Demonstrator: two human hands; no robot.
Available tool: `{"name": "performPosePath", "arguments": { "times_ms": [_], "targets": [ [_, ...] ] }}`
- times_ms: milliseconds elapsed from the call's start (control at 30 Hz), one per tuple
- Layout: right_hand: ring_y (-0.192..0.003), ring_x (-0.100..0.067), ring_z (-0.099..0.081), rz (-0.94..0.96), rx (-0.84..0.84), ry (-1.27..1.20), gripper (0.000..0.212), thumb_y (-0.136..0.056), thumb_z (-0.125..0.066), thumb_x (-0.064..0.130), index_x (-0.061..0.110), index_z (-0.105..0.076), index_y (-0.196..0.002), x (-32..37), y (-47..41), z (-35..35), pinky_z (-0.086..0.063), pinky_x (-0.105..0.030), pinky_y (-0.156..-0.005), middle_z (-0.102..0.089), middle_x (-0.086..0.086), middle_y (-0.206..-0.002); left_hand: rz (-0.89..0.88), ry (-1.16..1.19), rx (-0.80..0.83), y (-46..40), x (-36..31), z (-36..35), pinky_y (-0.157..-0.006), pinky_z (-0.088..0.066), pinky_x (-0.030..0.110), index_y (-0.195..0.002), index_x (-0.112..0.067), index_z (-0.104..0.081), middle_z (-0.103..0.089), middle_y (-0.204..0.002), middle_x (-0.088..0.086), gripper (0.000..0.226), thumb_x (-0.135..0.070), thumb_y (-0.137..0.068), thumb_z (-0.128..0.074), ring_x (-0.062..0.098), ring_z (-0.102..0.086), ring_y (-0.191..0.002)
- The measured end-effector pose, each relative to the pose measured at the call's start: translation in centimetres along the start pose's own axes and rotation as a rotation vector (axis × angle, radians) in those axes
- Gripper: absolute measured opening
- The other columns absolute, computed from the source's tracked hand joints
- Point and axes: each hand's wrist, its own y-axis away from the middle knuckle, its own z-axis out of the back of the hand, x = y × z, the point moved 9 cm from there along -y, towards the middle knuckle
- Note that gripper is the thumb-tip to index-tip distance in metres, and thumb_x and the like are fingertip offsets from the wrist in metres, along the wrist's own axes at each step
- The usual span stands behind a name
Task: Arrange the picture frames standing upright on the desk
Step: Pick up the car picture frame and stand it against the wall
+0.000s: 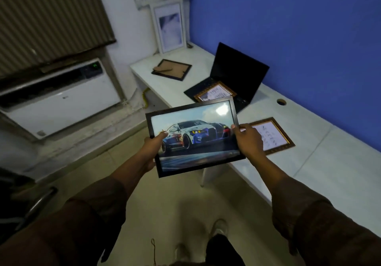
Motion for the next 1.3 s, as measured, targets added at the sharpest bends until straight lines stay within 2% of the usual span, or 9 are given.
{"name": "performPosePath", "arguments": {
  "times_ms": [67,167,333,433,533,700,900,1167,1300],
  "targets": [
    [-0.102,-0.029,-0.065,0.057,-0.024,-0.030,0.052,-0.095,-0.045,0.060,0.019,-0.063,-0.122,3.5,-1.2,0.6,-0.053,-0.041,-0.086,-0.069,-0.010,-0.116,-0.064,0.016,0.004,-0.4,-3.4,1.2,-0.075,-0.049,0.036,-0.134,-0.022,-0.054,-0.060,-0.136,0.011,0.065,-0.055,-0.080,-0.067,0.027,-0.060,-0.112],
    [-0.106,-0.029,-0.065,0.158,-0.070,-0.043,0.052,-0.095,-0.045,0.059,0.021,-0.063,-0.124,8.6,-3.9,1.6,-0.052,-0.041,-0.087,-0.067,-0.010,-0.121,-0.128,0.010,-0.022,-1.3,-8.6,3.2,-0.092,-0.049,0.049,-0.138,-0.027,-0.047,-0.056,-0.140,0.007,0.082,-0.065,-0.068,-0.069,0.031,-0.057,-0.120],
    [-0.105,-0.028,-0.064,0.265,-0.142,-0.051,0.054,-0.092,-0.047,0.061,0.021,-0.063,-0.125,16.5,-10.4,3.2,-0.049,-0.037,-0.083,-0.066,-0.009,-0.119,-0.279,0.052,-0.070,-3.8,-18.6,4.6,-0.078,-0.049,0.038,-0.141,-0.022,-0.039,-0.054,-0.134,0.002,0.073,-0.057,-0.082,-0.066,0.023,-0.060,-0.105],
    [-0.100,-0.026,-0.063,0.327,-0.158,-0.074,0.049,-0.094,-0.050,0.057,0.019,-0.064,-0.121,20.6,-14.8,3.8,-0.045,-0.033,-0.080,-0.067,-0.007,-0.114,-0.330,0.021,-0.069,-7.2,-24.0,5.4,-0.098,-0.047,0.051,-0.140,-0.031,-0.042,-0.055,-0.140,-0.002,0.089,-0.072,-0.065,-0.070,0.026,-0.060,-0.118],
    [-0.094,-0.020,-0.059,0.331,-0.182,-0.141,0.049,-0.094,-0.051,0.057,0.017,-0.064,-0.119,24.2,-20.2,4.9,-0.046,-0.035,-0.081,-0.066,-0.003,-0.109,-0.383,0.038,-0.060,-11.9,-30.5,5.4,-0.102,-0.044,0.057,-0.137,-0.035,-0.045,-0.056,-0.141,-0.004,0.095,-0.078,-0.057,-0.073,0.028,-0.059,-0.120],
    [-0.095,-0.024,-0.064,0.350,-0.213,-0.186,0.042,-0.093,-0.057,0.053,0.018,-0.063,-0.116,27.6,-26.8,6.3,-0.052,-0.038,-0.081,-0.068,-0.002,-0.106,-0.535,0.063,-0.087,-13.9,-38.8,3.2,-0.095,-0.037,0.043,-0.146,-0.025,-0.034,-0.047,-0.133,-0.007,0.067,-0.049,-0.091,-0.062,0.020,-0.048,-0.116],
    [-0.092,-0.018,-0.064,0.341,-0.232,-0.213,0.038,-0.093,-0.059,0.049,0.022,-0.062,-0.120,30.2,-33.6,8.2,-0.056,-0.044,-0.087,-0.068,0.002,-0.110,-0.627,0.075,-0.050,-18.8,-45.8,0.2,-0.095,-0.034,0.035,-0.147,-0.022,-0.031,-0.048,-0.133,-0.006,0.061,-0.041,-0.097,-0.059,0.018,-0.047,-0.120],
    [-0.097,-0.020,-0.067,0.297,-0.315,-0.210,0.036,-0.091,-0.065,0.037,0.022,-0.060,-0.123,31.9,-43.2,9.8,-0.056,-0.044,-0.087,-0.069,0.001,-0.109,-0.713,0.020,0.077,-27.6,-55.7,-6.1,-0.093,-0.031,0.036,-0.148,-0.026,-0.033,-0.051,-0.134,-0.004,0.055,-0.035,-0.099,-0.056,0.016,-0.048,-0.115],
    [-0.098,-0.020,-0.067,0.192,-0.366,-0.187,0.031,-0.091,-0.066,0.033,0.021,-0.061,-0.119,31.2,-49.3,9.4,-0.055,-0.044,-0.089,-0.067,0.004,-0.103,-0.741,-0.001,0.159,-35.3,-60.8,-10.6,-0.082,-0.041,0.023,-0.146,-0.023,-0.039,-0.056,-0.132,-0.004,0.048,-0.027,-0.101,-0.055,0.005,-0.057,-0.101]
  ]
}}
